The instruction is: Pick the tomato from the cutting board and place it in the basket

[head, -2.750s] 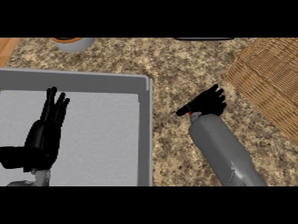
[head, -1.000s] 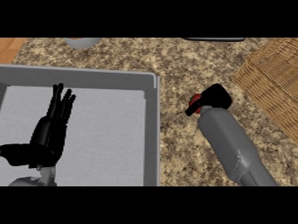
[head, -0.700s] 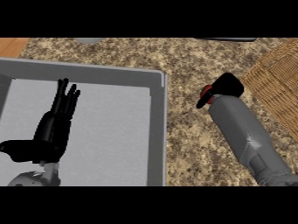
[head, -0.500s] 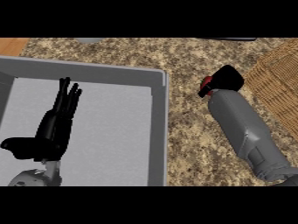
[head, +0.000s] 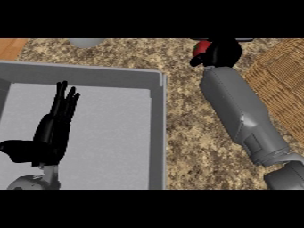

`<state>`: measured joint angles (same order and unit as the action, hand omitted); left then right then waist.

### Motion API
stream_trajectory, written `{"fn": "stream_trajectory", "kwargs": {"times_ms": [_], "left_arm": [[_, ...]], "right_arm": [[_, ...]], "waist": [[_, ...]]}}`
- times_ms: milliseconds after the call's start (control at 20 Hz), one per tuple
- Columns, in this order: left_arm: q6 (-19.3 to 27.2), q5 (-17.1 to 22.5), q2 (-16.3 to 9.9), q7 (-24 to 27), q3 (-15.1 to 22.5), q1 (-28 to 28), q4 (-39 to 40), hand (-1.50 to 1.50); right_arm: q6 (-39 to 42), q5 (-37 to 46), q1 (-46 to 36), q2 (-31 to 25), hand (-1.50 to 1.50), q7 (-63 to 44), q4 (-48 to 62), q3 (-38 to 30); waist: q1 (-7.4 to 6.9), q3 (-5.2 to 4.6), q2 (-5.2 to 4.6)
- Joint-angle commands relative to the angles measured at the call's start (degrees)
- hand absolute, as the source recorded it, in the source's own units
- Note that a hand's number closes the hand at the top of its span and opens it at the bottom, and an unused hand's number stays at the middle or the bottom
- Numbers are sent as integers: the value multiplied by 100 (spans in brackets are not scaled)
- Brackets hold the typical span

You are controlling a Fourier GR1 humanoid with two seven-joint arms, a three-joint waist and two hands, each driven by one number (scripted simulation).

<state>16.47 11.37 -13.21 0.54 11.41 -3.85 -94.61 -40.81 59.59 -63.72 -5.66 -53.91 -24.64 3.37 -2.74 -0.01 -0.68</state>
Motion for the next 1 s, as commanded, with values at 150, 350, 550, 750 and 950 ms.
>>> {"fn": "stream_trajectory", "kwargs": {"times_ms": [150, 350, 550, 750, 950], "left_arm": [[204, -204, 161, 75, -16, 21, 62, 0], [58, -117, 68, -7, -190, -108, 162, 0], [183, -232, 130, -9, -70, 301, -100, 0], [-62, -42, -50, 7, -239, 451, -279, 0], [-47, -52, 40, 170, -354, 357, 18, 0]], "right_arm": [[-402, 558, -733, 310, 150, -1033, -430, 83], [-392, 698, -458, 188, 150, -1378, -564, -96], [386, 947, -430, -66, 150, -1829, -929, -129], [952, 1191, -181, -501, 150, -1810, -777, -140], [1351, 1215, 50, -760, 150, -1846, -1190, -256]], "waist": [[235, -2, 86], [280, 0, 81], [372, 0, 145], [370, -2, 133], [414, -3, 128]]}}
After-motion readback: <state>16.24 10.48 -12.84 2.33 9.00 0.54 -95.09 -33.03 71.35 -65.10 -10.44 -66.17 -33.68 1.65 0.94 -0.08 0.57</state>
